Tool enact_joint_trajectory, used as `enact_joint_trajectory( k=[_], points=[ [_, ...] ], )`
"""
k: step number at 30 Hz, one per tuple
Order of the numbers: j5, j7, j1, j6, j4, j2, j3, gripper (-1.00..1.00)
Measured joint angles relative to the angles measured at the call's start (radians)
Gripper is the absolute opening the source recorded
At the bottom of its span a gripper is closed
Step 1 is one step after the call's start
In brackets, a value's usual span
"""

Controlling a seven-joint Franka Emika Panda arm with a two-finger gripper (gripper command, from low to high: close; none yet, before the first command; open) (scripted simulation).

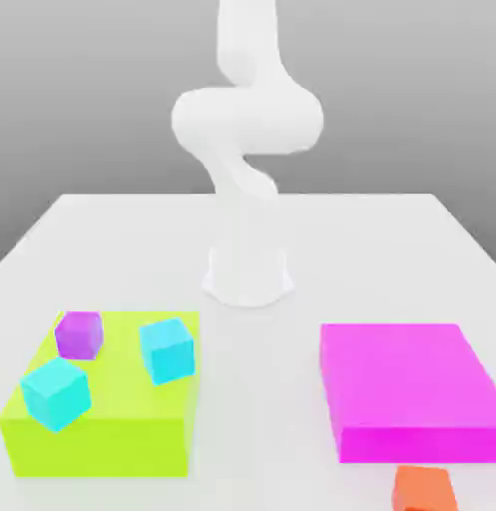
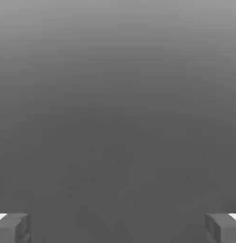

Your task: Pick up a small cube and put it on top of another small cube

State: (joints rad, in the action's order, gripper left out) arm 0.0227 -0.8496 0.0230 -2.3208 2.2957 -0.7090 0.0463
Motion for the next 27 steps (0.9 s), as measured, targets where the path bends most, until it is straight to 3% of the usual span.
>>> enact_joint_trajectory(
  k=[14, 21, 27],
  points=[
    [0.178, -0.315, 0.069, -0.116, -0.025, 0.514, 0.216, 0.0],
    [0.254, -0.463, 0.027, -0.175, -0.036, 0.766, 0.251, 0.0],
    [0.256, -0.545, -0.016, -0.236, -0.043, 0.966, 0.265, 0.0]
  ],
)
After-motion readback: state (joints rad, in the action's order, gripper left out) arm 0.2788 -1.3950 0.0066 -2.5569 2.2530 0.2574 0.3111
